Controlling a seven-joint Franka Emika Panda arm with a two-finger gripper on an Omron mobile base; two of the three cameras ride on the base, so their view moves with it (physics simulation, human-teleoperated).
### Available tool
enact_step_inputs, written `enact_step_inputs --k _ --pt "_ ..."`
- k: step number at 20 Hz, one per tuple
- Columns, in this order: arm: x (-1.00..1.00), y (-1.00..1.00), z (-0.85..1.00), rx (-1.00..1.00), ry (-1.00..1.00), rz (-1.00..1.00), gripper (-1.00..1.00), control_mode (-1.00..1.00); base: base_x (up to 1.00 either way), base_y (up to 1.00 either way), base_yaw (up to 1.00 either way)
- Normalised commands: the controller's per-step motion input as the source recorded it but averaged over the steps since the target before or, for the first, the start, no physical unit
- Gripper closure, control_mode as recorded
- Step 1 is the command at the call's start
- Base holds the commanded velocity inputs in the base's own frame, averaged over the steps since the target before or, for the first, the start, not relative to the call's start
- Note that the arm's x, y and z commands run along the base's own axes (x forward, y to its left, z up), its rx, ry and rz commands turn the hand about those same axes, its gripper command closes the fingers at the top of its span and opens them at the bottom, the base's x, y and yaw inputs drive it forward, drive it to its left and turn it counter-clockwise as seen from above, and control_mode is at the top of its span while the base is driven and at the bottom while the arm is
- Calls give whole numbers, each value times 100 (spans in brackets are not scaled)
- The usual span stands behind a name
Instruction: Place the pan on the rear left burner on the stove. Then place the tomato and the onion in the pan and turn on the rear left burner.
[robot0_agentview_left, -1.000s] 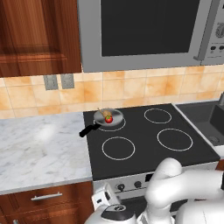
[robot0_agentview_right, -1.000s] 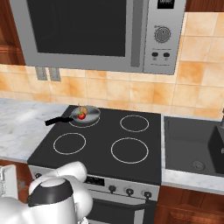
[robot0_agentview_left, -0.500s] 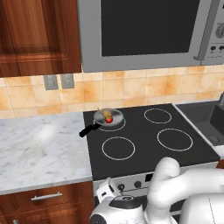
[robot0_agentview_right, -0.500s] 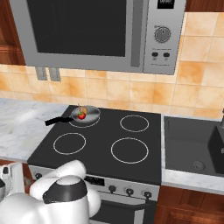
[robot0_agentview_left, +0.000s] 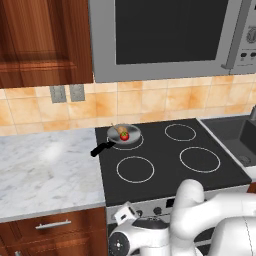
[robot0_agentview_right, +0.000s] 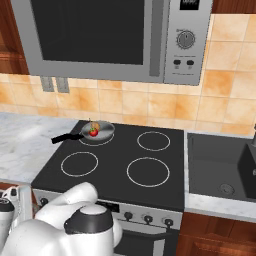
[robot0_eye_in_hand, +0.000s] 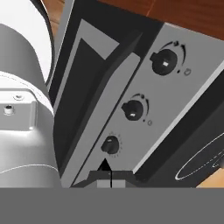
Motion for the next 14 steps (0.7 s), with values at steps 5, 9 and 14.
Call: enact_step_inputs --k 5,9,14 --pt "6 -5 -20 0 2 3 100 -100 0 0 0" --pt "3 -2 -26 -4 0 6 100 -100 0 0 0" --pt "0 0 -19 -4 -1 6 100 -100 0 0 0"
